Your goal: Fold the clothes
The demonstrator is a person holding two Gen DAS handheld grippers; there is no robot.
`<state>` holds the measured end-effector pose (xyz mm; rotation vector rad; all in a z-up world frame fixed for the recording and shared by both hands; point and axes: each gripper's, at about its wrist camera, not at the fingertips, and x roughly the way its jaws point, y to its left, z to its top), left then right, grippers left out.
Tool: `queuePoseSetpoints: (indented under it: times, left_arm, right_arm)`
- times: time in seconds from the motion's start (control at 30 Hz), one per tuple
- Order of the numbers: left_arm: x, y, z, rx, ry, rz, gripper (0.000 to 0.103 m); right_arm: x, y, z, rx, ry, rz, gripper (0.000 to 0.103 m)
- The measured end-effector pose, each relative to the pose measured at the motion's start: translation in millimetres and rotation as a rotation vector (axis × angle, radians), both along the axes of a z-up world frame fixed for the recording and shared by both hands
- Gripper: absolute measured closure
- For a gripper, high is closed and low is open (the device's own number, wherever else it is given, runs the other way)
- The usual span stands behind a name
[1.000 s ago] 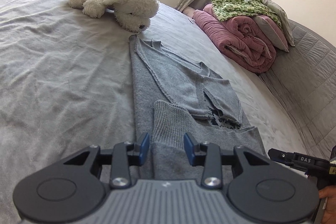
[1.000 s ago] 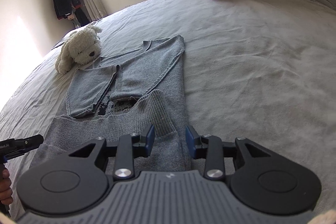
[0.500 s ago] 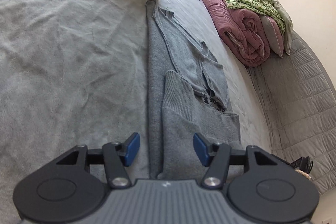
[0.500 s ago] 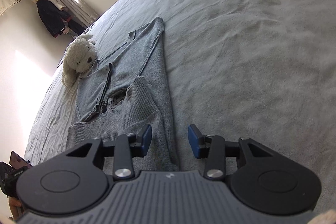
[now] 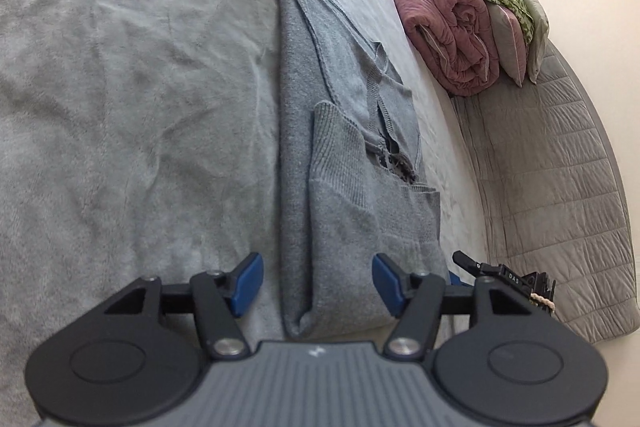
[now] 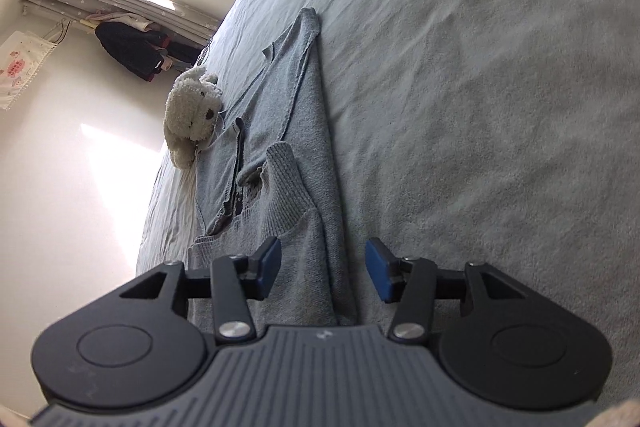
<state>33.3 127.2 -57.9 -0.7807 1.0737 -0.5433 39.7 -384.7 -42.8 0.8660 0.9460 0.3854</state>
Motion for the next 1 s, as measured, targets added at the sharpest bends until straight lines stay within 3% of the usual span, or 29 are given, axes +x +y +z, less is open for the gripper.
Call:
queuePoseSetpoints:
  times: [0.27, 1.0]
  left_arm:
    - [-1, -11, -1, 0.01, -0.042, 0.018, 0.041]
    - [-2, -25, -2, 0.012, -0.097, -0.009, 0.042]
  right_arm:
    - [3, 5, -4, 0.036, -0.011, 0.022, 0.052]
    - [5, 31, -1, 0.001, -0.025, 0.078, 0.052]
